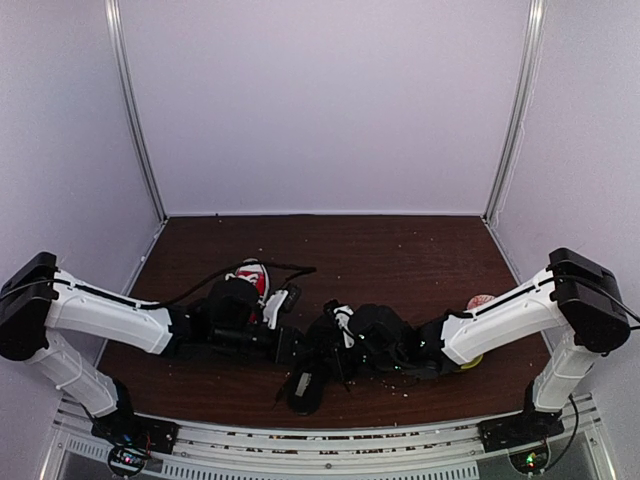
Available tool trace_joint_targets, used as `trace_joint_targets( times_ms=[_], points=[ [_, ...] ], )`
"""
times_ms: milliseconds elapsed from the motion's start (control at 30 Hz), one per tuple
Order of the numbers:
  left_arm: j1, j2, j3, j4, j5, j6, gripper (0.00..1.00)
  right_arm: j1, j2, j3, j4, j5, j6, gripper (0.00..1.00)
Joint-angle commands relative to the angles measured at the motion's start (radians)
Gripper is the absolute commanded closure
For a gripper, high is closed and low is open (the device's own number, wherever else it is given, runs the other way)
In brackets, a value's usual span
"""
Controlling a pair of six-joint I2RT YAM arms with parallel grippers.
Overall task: Tie the shoes
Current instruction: Tie the loops with the shoelace on the shoe.
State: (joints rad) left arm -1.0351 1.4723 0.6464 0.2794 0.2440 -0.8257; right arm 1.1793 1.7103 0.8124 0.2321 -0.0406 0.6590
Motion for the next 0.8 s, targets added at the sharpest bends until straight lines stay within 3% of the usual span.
trace_joint_targets(
  times_ms=[0,433,767],
  points=[
    [0.0,0.011,0.03,-0.085,-0.036,0.055,0.71,0.004,-0.02,-0.016,0.013,0.001,0.002,1.0],
    [-0.022,0.053,0.079,-0.131,-0.029,0.083,0.77,0.003,-0.017,-0.013,0.015,0.0,0.002,1.0],
    [-0.026,0.08,0.111,-0.146,-0.031,0.099,0.72,0.003,-0.016,-0.012,0.014,-0.001,0.001,1.0]
  ],
)
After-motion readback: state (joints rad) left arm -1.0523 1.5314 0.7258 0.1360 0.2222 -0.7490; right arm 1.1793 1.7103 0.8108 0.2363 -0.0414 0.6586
